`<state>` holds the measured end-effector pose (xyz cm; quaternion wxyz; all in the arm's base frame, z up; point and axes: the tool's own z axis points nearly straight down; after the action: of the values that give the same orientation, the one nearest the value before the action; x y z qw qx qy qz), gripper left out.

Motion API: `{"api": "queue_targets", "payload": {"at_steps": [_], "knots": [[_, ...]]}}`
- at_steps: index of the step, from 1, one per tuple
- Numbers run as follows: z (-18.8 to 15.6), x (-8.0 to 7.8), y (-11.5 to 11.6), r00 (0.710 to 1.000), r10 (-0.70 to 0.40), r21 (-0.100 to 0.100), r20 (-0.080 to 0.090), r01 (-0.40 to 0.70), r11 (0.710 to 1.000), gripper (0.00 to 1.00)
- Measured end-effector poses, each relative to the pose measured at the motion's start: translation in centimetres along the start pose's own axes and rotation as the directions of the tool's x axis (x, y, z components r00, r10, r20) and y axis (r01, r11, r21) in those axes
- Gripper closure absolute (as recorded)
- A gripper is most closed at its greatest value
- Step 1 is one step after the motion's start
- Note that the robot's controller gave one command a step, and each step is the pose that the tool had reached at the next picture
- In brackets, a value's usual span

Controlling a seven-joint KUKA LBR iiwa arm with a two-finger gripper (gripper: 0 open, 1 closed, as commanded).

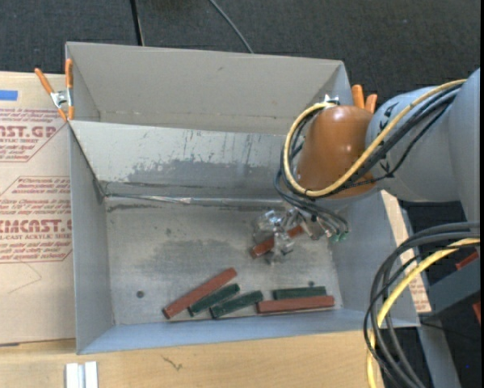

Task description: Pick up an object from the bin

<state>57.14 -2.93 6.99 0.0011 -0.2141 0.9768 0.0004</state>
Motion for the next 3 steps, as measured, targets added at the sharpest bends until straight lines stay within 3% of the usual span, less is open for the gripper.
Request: {"api": "queue_targets", "payload": {"at_steps": [1,2,3], "knots": [[0.0,0.0,0.0,1.0,0.0,0.0,0.0,0.0,1.0,1.0],[-10.9,2.4,3.6,0.868,-0.497,-0.001,0.001,0.497,0.868,1.0],[-10.9,2.4,3.6,0.868,-0.497,-0.001,0.001,0.497,0.868,1.0]]}}
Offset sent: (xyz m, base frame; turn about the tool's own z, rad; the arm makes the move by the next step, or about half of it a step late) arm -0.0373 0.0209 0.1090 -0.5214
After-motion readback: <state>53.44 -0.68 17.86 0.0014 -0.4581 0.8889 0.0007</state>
